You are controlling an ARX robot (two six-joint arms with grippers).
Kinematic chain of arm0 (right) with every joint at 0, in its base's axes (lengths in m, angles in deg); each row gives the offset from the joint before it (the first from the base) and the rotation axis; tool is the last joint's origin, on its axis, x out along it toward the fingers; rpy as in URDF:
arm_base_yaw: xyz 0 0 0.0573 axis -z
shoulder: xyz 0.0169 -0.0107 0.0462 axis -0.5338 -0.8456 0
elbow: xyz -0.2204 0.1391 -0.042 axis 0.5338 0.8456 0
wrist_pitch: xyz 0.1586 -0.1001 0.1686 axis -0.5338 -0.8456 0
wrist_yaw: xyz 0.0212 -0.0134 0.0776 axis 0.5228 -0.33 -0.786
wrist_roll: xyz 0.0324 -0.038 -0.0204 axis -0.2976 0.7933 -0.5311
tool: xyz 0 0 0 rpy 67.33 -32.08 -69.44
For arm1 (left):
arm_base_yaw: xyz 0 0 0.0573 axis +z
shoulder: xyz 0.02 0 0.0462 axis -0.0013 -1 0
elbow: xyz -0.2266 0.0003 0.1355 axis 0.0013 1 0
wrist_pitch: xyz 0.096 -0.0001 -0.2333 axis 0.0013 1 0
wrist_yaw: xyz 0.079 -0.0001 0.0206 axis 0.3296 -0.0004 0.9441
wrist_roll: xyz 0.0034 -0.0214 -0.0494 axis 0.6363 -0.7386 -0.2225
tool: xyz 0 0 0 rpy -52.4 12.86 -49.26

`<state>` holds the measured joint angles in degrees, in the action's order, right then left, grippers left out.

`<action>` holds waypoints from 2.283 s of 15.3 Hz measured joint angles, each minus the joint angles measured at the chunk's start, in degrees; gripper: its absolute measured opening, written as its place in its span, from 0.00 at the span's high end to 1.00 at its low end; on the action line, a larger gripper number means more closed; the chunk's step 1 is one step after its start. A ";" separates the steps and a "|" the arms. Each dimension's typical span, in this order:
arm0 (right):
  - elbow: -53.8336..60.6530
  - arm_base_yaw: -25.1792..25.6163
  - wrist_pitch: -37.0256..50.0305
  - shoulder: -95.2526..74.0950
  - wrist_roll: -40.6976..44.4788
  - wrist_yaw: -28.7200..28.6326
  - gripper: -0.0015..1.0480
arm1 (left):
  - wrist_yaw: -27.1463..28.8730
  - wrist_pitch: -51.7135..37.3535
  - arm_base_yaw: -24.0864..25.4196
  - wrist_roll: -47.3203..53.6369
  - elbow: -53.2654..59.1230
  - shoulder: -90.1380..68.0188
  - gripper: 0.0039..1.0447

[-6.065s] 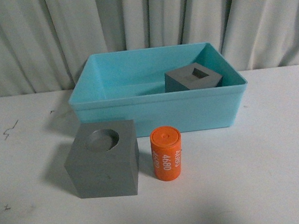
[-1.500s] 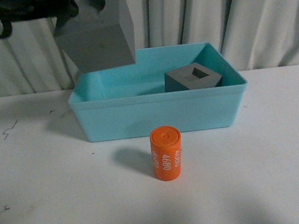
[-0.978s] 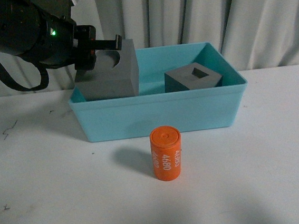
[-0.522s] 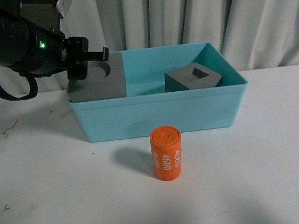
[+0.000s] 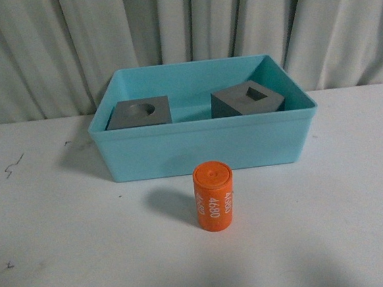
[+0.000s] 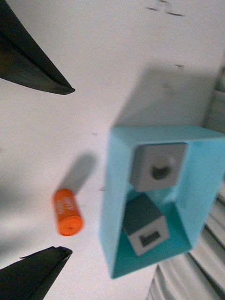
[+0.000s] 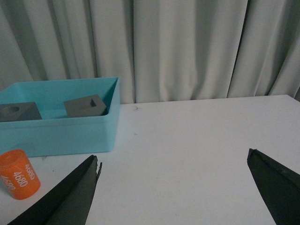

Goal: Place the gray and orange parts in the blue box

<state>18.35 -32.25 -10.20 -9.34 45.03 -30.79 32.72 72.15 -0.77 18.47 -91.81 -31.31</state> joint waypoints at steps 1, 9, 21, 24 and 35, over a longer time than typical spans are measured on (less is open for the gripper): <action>0.00 0.00 0.02 0.00 0.00 0.00 0.06 | -4.55 7.30 5.33 -0.70 6.27 8.76 0.06; 0.00 0.00 -0.09 -0.02 0.00 0.02 0.06 | -25.55 -14.78 40.96 18.23 34.99 42.29 0.35; 0.00 0.00 -0.02 -0.02 0.00 0.04 0.06 | 12.26 -9.84 4.11 18.64 40.68 61.77 0.99; 0.00 0.00 0.00 -0.02 0.00 0.00 0.06 | 14.86 -9.81 0.90 18.71 40.68 61.79 0.99; 0.00 0.00 0.00 -0.02 0.00 0.00 0.06 | 14.86 -9.81 0.87 18.69 40.68 61.79 0.22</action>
<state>18.35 -32.25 -10.20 -9.37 45.03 -30.79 47.58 62.33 0.11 37.16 -51.13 30.48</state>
